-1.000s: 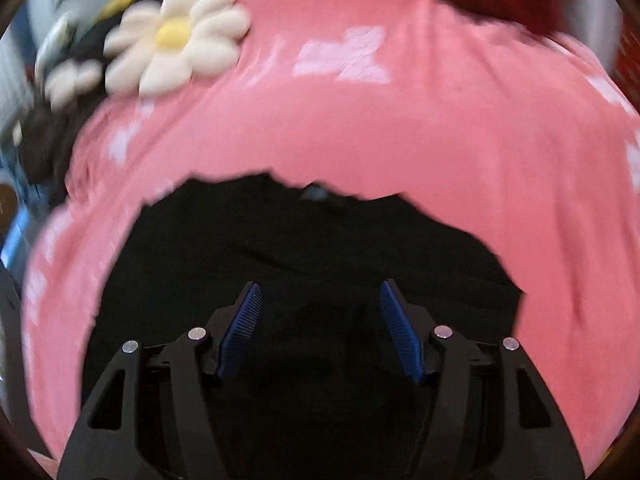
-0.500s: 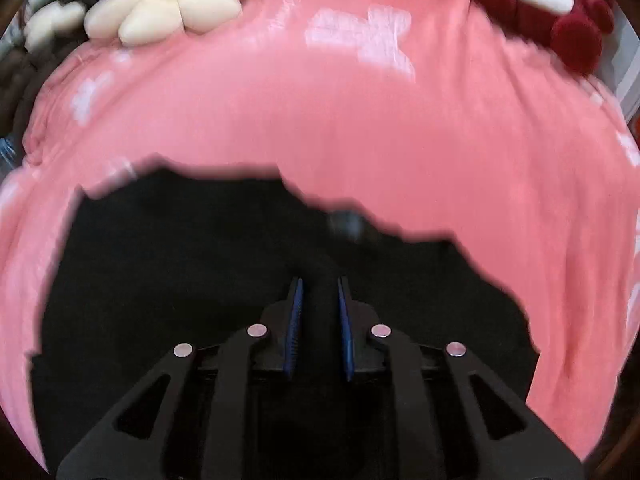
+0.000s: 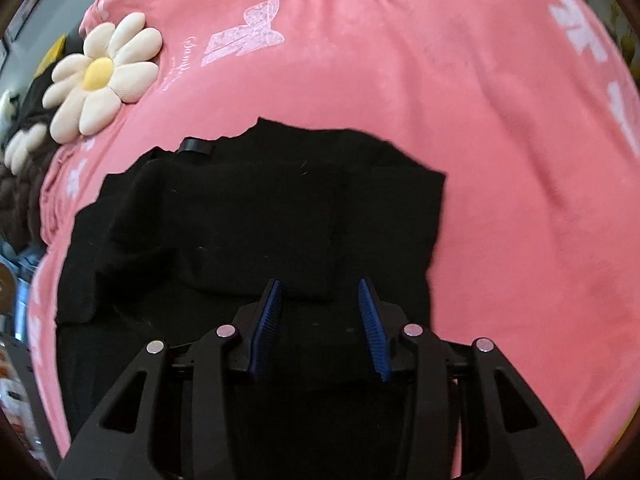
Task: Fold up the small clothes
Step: 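Grasp the sweater side edge with the right tool, fold it inward, release, then grasp the opposite side edge with the left tool, fold it inward, release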
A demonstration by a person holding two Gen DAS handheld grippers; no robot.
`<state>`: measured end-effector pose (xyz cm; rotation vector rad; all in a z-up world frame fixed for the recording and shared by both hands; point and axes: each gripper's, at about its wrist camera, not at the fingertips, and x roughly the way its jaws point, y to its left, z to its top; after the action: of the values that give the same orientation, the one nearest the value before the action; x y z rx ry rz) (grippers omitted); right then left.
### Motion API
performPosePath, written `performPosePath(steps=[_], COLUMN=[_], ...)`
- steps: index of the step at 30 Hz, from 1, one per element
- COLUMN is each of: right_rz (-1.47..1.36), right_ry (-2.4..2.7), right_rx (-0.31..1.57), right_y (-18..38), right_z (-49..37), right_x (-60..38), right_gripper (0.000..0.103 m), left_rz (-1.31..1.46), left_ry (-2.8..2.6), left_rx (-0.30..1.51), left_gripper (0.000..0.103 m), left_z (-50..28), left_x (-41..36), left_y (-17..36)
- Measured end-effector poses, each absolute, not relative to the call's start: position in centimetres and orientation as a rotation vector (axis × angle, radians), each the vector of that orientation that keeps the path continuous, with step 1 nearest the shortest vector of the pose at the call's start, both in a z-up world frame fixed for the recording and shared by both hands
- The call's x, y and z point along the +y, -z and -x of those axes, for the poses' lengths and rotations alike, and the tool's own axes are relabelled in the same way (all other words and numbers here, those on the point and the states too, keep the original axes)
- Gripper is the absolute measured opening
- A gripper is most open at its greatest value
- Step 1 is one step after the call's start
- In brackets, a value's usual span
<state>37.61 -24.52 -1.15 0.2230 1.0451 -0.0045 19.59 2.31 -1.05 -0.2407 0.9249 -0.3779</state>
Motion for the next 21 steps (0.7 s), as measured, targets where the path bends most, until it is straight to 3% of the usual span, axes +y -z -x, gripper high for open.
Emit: performPosePath(steps=[3,6,12,16,21], right_rz=[-0.243,-0.194,-0.093,-0.07,-0.165], right_ry=[-0.004,-0.008,0.03,0.125,0.118], right_rx=[1.052,1.042,0.868,1.028,0.99], right_y=[1.8,1.2,-5.3,-0.9,-0.4], right_z=[-38.6,-39.7,-37.1,-37.2,-32.8], right_x=[-23.6,-22.8,-24.5,-28.1,-29.3], right_gripper=[0.04,0.004,0.004,0.008,0.013], left_rz=[0.221,0.206,0.237,0.326,0.41], left_ry=[0.379,0.386,0.4,0.378,0.316], left_rx=[0.918,0.915,0.925,0.909,0.883], left_gripper=[0.07,0.072,0.072,0.072,0.072], left_z=[-19.4,-19.4,-20.3,-22.4,-28.8], left_x=[2.1,1.9,2.5,4.2,7.0], left_y=[1.2,1.2,0.7,-1.1,-3.6])
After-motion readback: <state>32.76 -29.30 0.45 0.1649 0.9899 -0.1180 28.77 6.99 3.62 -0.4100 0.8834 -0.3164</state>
